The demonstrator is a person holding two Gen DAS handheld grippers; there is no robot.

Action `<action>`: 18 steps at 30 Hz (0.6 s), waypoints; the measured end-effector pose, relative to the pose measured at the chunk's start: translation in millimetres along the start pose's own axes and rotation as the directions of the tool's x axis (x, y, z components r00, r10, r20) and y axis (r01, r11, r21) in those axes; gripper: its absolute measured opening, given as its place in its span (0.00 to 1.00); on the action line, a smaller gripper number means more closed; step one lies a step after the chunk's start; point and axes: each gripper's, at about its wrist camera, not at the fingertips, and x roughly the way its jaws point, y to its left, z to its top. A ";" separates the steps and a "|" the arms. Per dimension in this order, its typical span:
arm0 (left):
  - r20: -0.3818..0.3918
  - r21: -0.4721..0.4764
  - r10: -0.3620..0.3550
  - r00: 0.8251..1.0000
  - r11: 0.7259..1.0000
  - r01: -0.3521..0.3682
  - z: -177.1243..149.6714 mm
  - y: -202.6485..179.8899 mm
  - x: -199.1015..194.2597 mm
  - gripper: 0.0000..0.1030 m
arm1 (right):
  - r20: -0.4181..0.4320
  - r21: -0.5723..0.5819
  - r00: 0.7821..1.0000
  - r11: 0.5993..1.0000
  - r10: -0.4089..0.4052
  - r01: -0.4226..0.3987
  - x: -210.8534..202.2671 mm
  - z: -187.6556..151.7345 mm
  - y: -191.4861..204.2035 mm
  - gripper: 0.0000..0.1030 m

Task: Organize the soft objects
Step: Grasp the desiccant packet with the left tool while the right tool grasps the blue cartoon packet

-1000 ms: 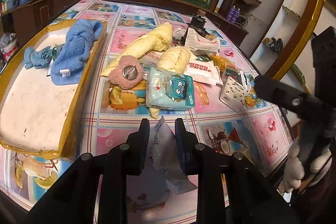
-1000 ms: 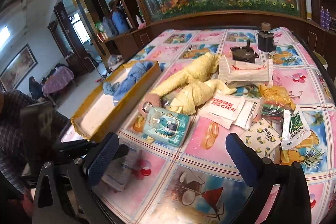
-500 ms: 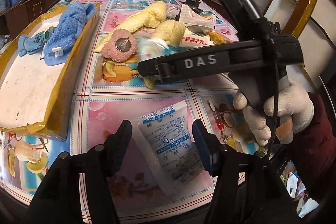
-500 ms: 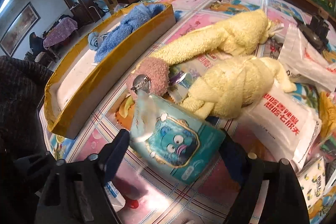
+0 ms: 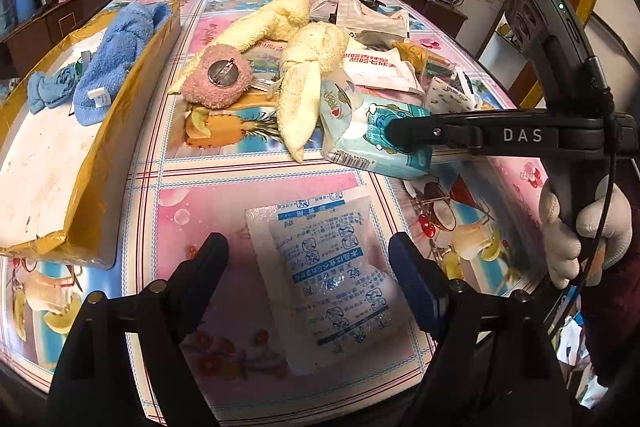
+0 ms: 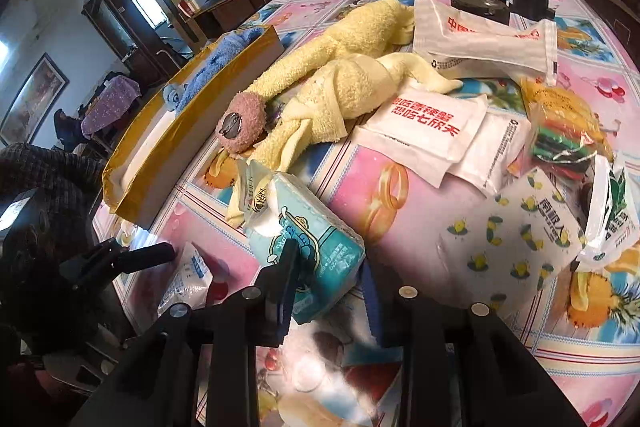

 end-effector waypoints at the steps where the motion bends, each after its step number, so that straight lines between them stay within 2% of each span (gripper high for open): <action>1: 0.000 0.023 0.023 1.000 0.999 -0.023 0.5 -4.1 2.5 0.80 | -0.002 0.007 1.000 1.000 0.009 -0.009 1.8 0.7 -1.3 0.34; 3: 0.007 0.083 0.064 0.998 0.994 -0.064 0.3 -15.2 8.8 0.80 | 0.007 0.016 1.000 1.000 0.010 -0.010 -0.2 -2.1 -5.1 0.40; 4: 0.014 0.115 0.091 0.996 0.989 -0.092 -0.1 -21.3 12.0 0.77 | 0.018 0.019 1.000 1.000 -0.005 0.004 -1.8 -2.5 -5.8 0.51; 5: 0.035 0.142 0.099 0.994 0.985 -0.103 -1.3 -26.5 11.7 0.55 | 0.029 0.015 0.999 1.000 -0.023 0.023 -4.5 -2.7 -5.1 0.56; 6: 0.045 0.150 0.060 0.997 0.986 -0.067 -0.8 -28.6 9.8 0.48 | 0.043 0.005 0.998 0.999 -0.038 0.038 -7.5 -2.1 -3.4 0.65; 9: 0.050 0.118 0.018 0.999 0.993 -0.024 2.6 -21.4 3.9 0.38 | 0.076 -0.049 0.994 0.995 -0.078 0.082 -16.7 1.8 5.9 0.74; 10: 0.055 0.103 -0.008 0.998 0.995 0.002 4.0 -17.6 0.4 0.29 | 0.083 -0.084 0.992 0.992 -0.091 0.098 -18.3 3.9 11.6 0.80; 12: 0.062 0.066 -0.029 0.998 0.997 0.025 5.4 -7.6 -6.4 0.24 | 0.079 -0.168 0.990 0.977 -0.117 0.129 -14.3 7.8 24.7 0.89; 15: 0.081 0.019 -0.045 0.996 0.999 0.044 3.3 5.2 -15.2 0.23 | 0.036 -0.280 0.988 0.947 -0.153 0.157 9.3 11.6 40.9 0.90; 16: 0.087 0.002 -0.051 0.995 0.999 0.051 2.3 8.9 -18.1 0.23 | 0.019 -0.308 0.985 0.936 -0.172 0.169 19.3 11.5 43.8 0.88; 17: 0.094 -0.011 -0.055 0.994 0.998 0.056 1.5 12.9 -21.5 0.23 | -0.001 -0.326 0.983 0.929 -0.185 0.175 28.2 10.1 44.7 0.84; 18: 0.103 -0.022 -0.059 0.993 0.998 0.062 0.6 16.1 -25.7 0.23 | -0.027 -0.334 0.981 0.927 -0.190 0.171 35.9 8.7 44.5 0.71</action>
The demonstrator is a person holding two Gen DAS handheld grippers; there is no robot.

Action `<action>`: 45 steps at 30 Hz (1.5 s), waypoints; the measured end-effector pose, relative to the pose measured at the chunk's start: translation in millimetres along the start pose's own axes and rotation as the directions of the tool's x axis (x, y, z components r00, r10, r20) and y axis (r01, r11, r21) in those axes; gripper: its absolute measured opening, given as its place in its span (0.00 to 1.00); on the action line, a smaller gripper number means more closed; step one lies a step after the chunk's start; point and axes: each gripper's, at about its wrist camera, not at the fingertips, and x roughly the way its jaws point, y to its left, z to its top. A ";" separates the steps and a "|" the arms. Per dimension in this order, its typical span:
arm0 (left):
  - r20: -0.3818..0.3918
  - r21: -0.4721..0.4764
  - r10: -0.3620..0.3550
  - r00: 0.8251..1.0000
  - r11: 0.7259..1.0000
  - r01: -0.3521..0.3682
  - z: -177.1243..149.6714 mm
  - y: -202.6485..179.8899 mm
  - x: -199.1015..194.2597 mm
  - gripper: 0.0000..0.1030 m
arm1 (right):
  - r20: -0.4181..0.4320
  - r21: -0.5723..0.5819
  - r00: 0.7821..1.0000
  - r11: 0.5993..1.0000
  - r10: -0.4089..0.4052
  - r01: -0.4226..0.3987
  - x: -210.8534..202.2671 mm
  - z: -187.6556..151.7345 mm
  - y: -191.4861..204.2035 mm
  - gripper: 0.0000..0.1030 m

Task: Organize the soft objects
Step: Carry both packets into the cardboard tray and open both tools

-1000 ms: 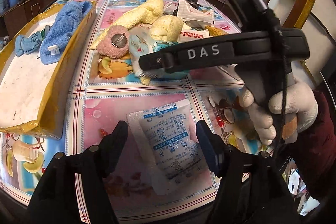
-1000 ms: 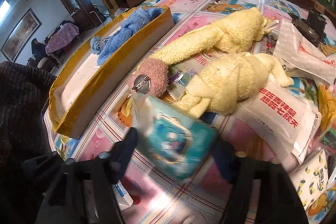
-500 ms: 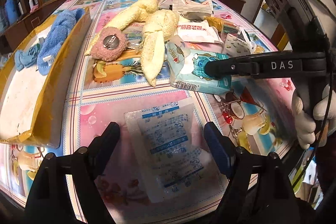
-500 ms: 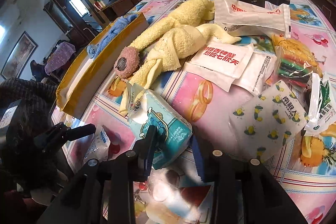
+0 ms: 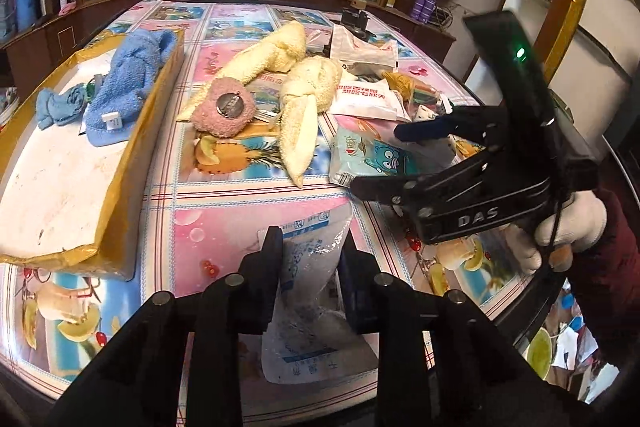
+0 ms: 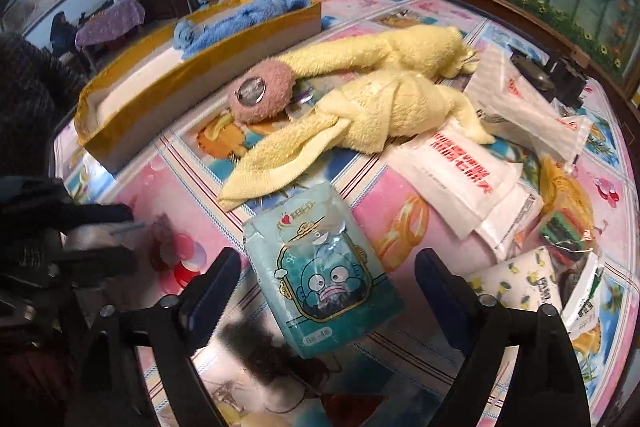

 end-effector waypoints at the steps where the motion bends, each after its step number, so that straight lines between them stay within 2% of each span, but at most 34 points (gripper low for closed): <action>1: 0.011 -0.011 -0.008 1.000 1.000 0.008 0.0 3.2 -5.2 0.23 | 0.018 0.003 1.000 1.000 0.002 -0.002 -1.2 -0.8 0.7 0.58; 6: 0.079 -0.068 -0.027 0.997 0.997 0.033 8.3 24.5 -32.8 0.23 | 0.045 0.073 0.998 0.996 0.038 -0.041 -20.0 -5.9 -4.5 0.42; 10: 0.130 -0.140 -0.010 0.991 0.990 0.028 23.8 57.6 -54.5 0.23 | 0.100 0.110 0.992 0.990 0.073 -0.084 -45.3 1.8 -5.1 0.41; 12: 0.140 -0.181 0.027 0.990 0.984 -0.001 33.0 79.4 -61.1 0.23 | 0.133 0.100 0.987 0.990 0.090 -0.104 -56.5 14.7 3.0 0.41; 15: 0.145 -0.200 0.131 0.981 0.975 -0.101 48.5 108.8 -65.0 0.23 | 0.166 0.074 0.977 0.986 0.135 -0.149 -66.3 38.9 21.6 0.41; 17: 0.113 -0.214 0.197 0.974 0.962 -0.170 61.9 130.6 -59.1 0.23 | 0.175 0.054 0.969 0.981 0.172 -0.184 -68.0 56.8 37.9 0.41; 19: 0.070 -0.238 0.233 0.970 0.948 -0.210 71.3 151.1 -46.5 0.23 | 0.178 0.039 0.958 0.971 0.226 -0.236 -65.7 75.1 56.3 0.41; 24: -0.063 -0.309 0.231 0.971 0.921 -0.239 98.9 197.9 10.2 0.23 | 0.175 -0.015 0.943 0.958 0.284 -0.286 -51.7 115.6 102.4 0.41; 28: -0.059 -0.389 0.254 0.965 0.885 -0.257 122.4 228.8 33.3 0.23 | 0.143 -0.037 0.946 0.956 0.292 -0.290 -29.6 140.7 125.4 0.41; 31: 0.000 -0.459 0.223 0.975 0.866 -0.198 132.2 250.7 31.7 0.23 | 0.103 -0.022 0.947 0.953 0.304 -0.304 -6.6 152.0 131.5 0.41; 33: 0.034 -0.486 0.193 0.981 0.860 -0.152 126.1 252.9 24.2 0.31 | 0.066 -0.014 0.947 0.949 0.316 -0.316 10.1 154.4 135.2 0.41; 34: 0.044 -0.486 0.189 0.981 0.862 -0.144 121.2 250.8 20.4 0.42 | 0.047 -0.010 0.946 0.947 0.320 -0.320 17.7 155.0 136.9 0.41; 35: 0.044 -0.480 0.192 0.980 0.865 -0.148 115.9 247.8 18.8 0.48 | 0.031 -0.010 0.948 0.948 0.317 -0.317 25.0 156.1 139.2 0.41; 38: 0.026 -0.466 0.198 0.980 0.870 -0.163 105.0 241.4 18.3 0.49 | -0.008 -0.002 0.957 0.957 0.290 -0.290 43.7 158.3 143.7 0.41; 39: 0.023 -0.463 0.214 0.977 0.868 -0.180 102.4 239.4 16.9 0.50 | -0.019 0.007 0.959 0.959 0.282 -0.282 48.4 158.6 143.2 0.41; 40: 0.009 -0.467 0.230 0.973 0.862 -0.199 100.1 239.1 16.3 0.58 | -0.027 0.014 0.961 0.961 0.276 -0.276 52.3 158.6 142.0 0.41; 42: -0.006 -0.465 0.258 0.966 0.854 -0.231 94.3 236.1 13.3 0.59 | -0.039 0.026 0.963 0.963 0.267 -0.267 56.4 156.7 139.5 0.41; 45: -0.019 -0.450 0.242 0.970 0.864 -0.224 86.2 229.4 8.1 0.63 | -0.046 0.011 0.967 0.968 0.252 -0.252 52.0 151.0 143.2 0.41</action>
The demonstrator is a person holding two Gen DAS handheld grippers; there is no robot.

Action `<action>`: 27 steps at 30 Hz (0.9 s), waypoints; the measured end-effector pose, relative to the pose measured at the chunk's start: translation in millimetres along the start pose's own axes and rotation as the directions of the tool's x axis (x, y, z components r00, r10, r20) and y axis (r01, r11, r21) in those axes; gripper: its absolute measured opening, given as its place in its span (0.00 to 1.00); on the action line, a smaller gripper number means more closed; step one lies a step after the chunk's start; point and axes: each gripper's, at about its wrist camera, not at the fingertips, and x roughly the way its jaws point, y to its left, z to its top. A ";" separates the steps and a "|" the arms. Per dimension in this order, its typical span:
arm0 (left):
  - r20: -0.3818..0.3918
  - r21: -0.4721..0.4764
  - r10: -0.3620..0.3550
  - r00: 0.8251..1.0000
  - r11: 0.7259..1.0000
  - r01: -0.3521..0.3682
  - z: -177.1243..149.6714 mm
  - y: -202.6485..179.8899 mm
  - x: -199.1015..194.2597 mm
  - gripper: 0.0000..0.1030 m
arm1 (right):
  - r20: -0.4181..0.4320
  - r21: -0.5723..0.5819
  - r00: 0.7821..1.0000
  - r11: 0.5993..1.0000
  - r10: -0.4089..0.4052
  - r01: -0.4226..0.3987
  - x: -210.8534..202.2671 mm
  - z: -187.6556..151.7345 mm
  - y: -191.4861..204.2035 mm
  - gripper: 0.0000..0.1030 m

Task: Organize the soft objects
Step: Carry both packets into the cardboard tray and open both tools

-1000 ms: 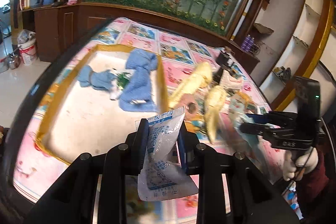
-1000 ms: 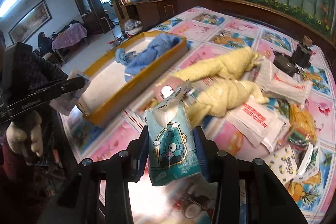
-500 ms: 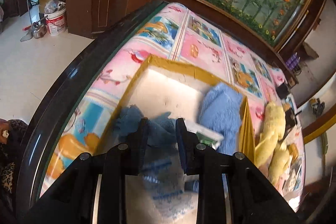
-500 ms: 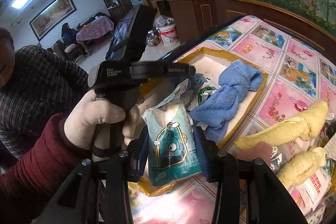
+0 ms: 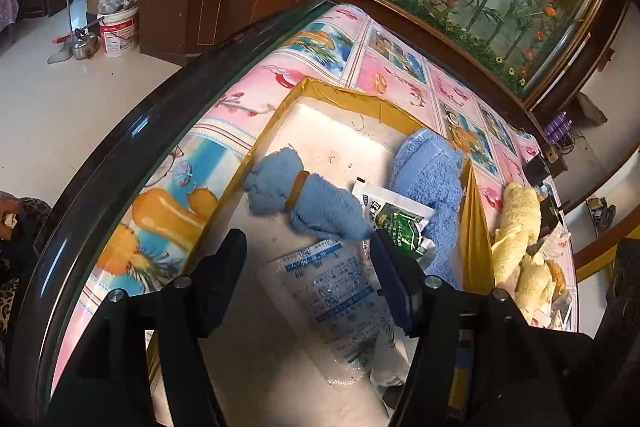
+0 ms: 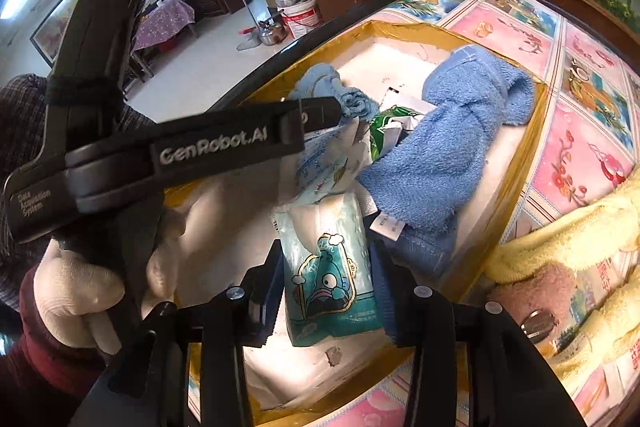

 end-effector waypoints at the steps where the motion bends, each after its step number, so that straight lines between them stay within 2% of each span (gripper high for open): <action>1: -0.004 0.013 -0.004 1.000 1.000 0.004 -2.7 -0.9 -1.1 0.65 | -0.002 -0.013 1.000 1.000 -0.009 0.009 0.1 -1.8 2.6 0.41; 3: -0.005 0.014 -0.015 1.000 1.000 0.015 -5.3 1.0 -4.7 0.66 | 0.001 -0.034 0.999 0.999 -0.032 0.032 2.9 -2.2 5.5 0.41; 6: 0.015 -0.053 -0.102 0.995 0.993 0.103 -4.7 13.7 -16.4 0.66 | -0.005 -0.017 0.999 0.999 -0.033 0.033 12.7 9.6 3.4 0.41; 9: 0.068 -0.091 -0.106 0.992 0.990 0.112 -8.7 24.2 -37.2 0.66 | 0.036 -0.017 0.996 0.997 -0.079 0.080 19.9 25.6 1.5 0.51; 11: 0.098 -0.105 -0.107 0.989 0.988 0.117 -12.6 29.7 -52.1 0.67 | 0.036 -0.012 0.995 0.996 -0.093 0.094 23.1 30.1 -1.7 0.51; 14: 0.123 -0.120 -0.085 0.989 0.988 0.100 -20.5 35.7 -70.4 0.71 | 0.096 -0.016 0.993 0.998 -0.067 0.069 -1.1 19.4 1.0 0.55; 16: 0.122 -0.131 -0.062 0.991 0.988 0.078 -27.3 38.0 -77.9 0.71 | 0.163 -0.037 0.983 0.995 -0.081 0.088 -24.6 3.0 6.5 0.68; 18: 0.115 -0.157 -0.049 0.992 0.985 0.066 -36.8 40.2 -83.1 0.71 | 0.236 -0.041 0.968 0.994 -0.086 0.098 -47.7 -16.2 9.5 0.76; 20: 0.117 -0.168 -0.041 0.992 0.984 0.061 -46.8 37.8 -85.8 0.71 | 0.273 -0.033 0.958 0.995 -0.084 0.096 -61.7 -19.6 12.4 0.76; 22: 0.119 -0.168 -0.032 0.992 0.984 0.052 -53.5 31.3 -87.1 0.71 | 0.295 -0.024 0.952 0.995 -0.084 0.095 -72.9 -8.0 16.4 0.76; 24: 0.118 -0.172 -0.046 0.992 0.983 0.066 -59.2 21.4 -91.4 0.71 | 0.334 0.006 0.941 0.998 -0.056 0.057 -88.4 -3.1 17.5 0.76; 27: 0.140 -0.128 -0.054 0.989 0.989 0.072 -69.7 4.4 -106.7 0.71 | 0.372 0.019 0.928 1.000 -0.018 0.012 -109.7 -18.6 18.8 0.84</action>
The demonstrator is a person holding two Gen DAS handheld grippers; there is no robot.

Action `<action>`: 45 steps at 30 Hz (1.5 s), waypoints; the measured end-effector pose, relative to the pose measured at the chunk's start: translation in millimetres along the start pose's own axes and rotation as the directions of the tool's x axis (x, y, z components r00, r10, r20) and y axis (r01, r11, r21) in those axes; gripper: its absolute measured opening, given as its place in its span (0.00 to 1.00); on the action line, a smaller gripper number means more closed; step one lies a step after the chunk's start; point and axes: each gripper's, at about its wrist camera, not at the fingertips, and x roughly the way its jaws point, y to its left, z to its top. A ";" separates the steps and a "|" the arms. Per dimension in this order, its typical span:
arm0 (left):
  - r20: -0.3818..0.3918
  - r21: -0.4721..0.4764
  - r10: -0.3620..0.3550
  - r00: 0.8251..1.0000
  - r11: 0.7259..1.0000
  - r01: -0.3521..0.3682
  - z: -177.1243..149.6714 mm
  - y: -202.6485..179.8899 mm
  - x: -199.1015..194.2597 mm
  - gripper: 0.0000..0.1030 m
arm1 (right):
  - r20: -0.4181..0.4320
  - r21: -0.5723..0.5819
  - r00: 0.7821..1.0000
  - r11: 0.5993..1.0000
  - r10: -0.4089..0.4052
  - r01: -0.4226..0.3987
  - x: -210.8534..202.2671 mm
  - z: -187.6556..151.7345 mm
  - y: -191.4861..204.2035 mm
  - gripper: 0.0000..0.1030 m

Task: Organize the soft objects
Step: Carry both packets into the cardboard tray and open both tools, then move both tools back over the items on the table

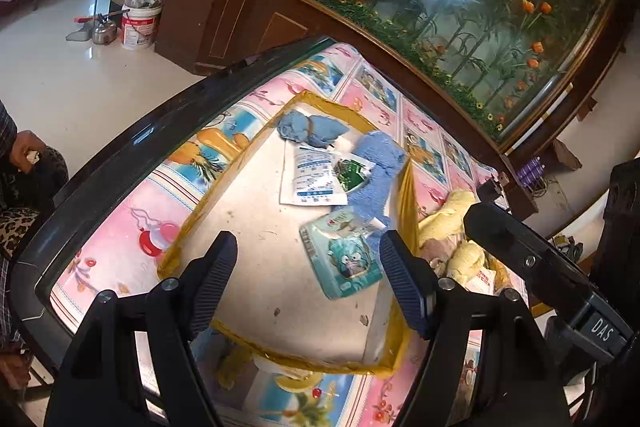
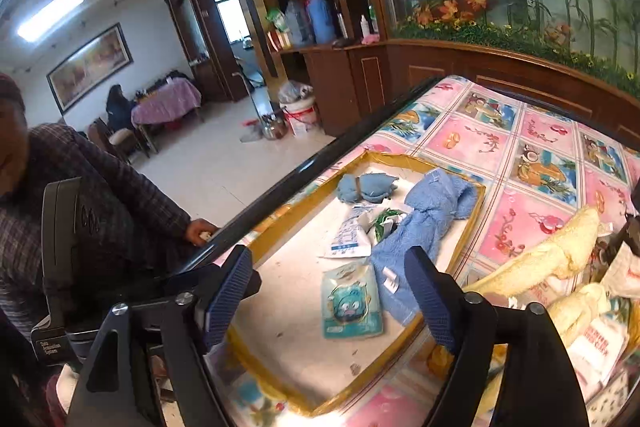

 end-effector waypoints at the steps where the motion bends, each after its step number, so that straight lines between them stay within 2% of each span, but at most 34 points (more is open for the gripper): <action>1: 0.011 0.016 0.013 1.000 1.000 -0.013 -3.1 -4.5 -5.0 0.72 | 0.007 -0.004 1.000 1.000 -0.011 0.011 -8.1 -7.3 -0.2 0.85; 3: 0.023 0.049 0.031 0.999 0.998 -0.032 -8.5 -13.9 -11.2 0.71 | 0.013 -0.011 0.999 0.999 -0.048 0.048 -18.8 -29.0 -4.3 0.85; 7: 0.006 0.103 0.027 1.000 0.994 -0.027 -22.4 -33.6 -12.8 0.71 | -0.026 0.053 0.998 0.997 -0.063 0.064 -32.8 -67.2 -28.0 0.85; 12: -0.039 0.173 -0.005 0.999 0.985 0.011 -38.2 -66.3 -5.1 0.71 | -0.029 0.112 0.994 0.987 -0.109 0.111 -55.2 -89.5 -52.4 0.85; 14: -0.035 0.231 0.005 0.999 0.973 0.003 -45.6 -82.5 -5.6 0.71 | -0.022 0.123 0.989 0.982 -0.145 0.146 -65.4 -94.2 -59.0 0.85; 18: 0.020 0.357 0.071 0.997 0.931 -0.074 -61.3 -111.2 -7.6 0.71 | 0.013 0.116 0.972 0.965 -0.237 0.234 -87.6 -100.7 -68.3 0.85; 20: 0.066 0.406 0.122 0.990 0.903 -0.139 -66.8 -121.0 -9.7 0.72 | 0.030 0.098 0.962 0.959 -0.271 0.267 -95.7 -100.0 -68.4 0.85; 22: 0.138 0.440 0.193 0.972 0.867 -0.234 -69.3 -127.0 -12.5 0.72 | 0.057 0.061 0.946 0.947 -0.318 0.315 -104.5 -96.1 -63.0 0.85; 24: 0.208 0.452 0.278 0.938 0.823 -0.344 -67.9 -126.8 -13.3 0.72 | 0.126 0.037 0.931 0.939 -0.343 0.341 -121.4 -90.7 -53.0 0.85; 26: 0.254 0.447 0.342 0.905 0.788 -0.423 -65.7 -121.5 -11.4 0.72 | 0.212 0.010 0.922 0.944 -0.325 0.331 -144.5 -84.8 -37.7 0.85; 28: 0.277 0.433 0.386 0.880 0.768 -0.472 -63.0 -113.2 -8.3 0.72 | 0.298 -0.027 0.915 0.956 -0.272 0.293 -165.8 -80.7 -18.1 0.93; 31: 0.295 0.423 0.422 0.858 0.747 -0.513 -62.7 -104.5 -3.6 0.72 | 0.410 -0.097 0.894 0.966 -0.180 0.239 -191.5 -82.4 13.3 0.99; 33: 0.300 0.423 0.432 0.850 0.739 -0.525 -63.9 -101.9 -0.8 0.72 | 0.430 -0.149 0.893 0.965 -0.133 0.215 -195.8 -82.5 32.5 0.99; 37: 0.319 0.432 0.428 0.846 0.729 -0.531 -66.4 -102.8 -1.6 0.72 | 0.392 -0.217 0.915 0.957 -0.096 0.193 -182.1 -80.5 52.0 0.99; 40: 0.326 0.438 0.424 0.845 0.724 -0.533 -68.4 -104.2 -2.5 0.73 | 0.371 -0.218 0.924 0.958 -0.095 0.187 -173.5 -78.4 54.0 0.99; 45: 0.320 0.437 0.426 0.846 0.726 -0.531 -68.5 -102.4 -1.7 0.74 | 0.384 -0.185 0.918 0.966 -0.097 0.180 -175.2 -76.1 46.9 0.99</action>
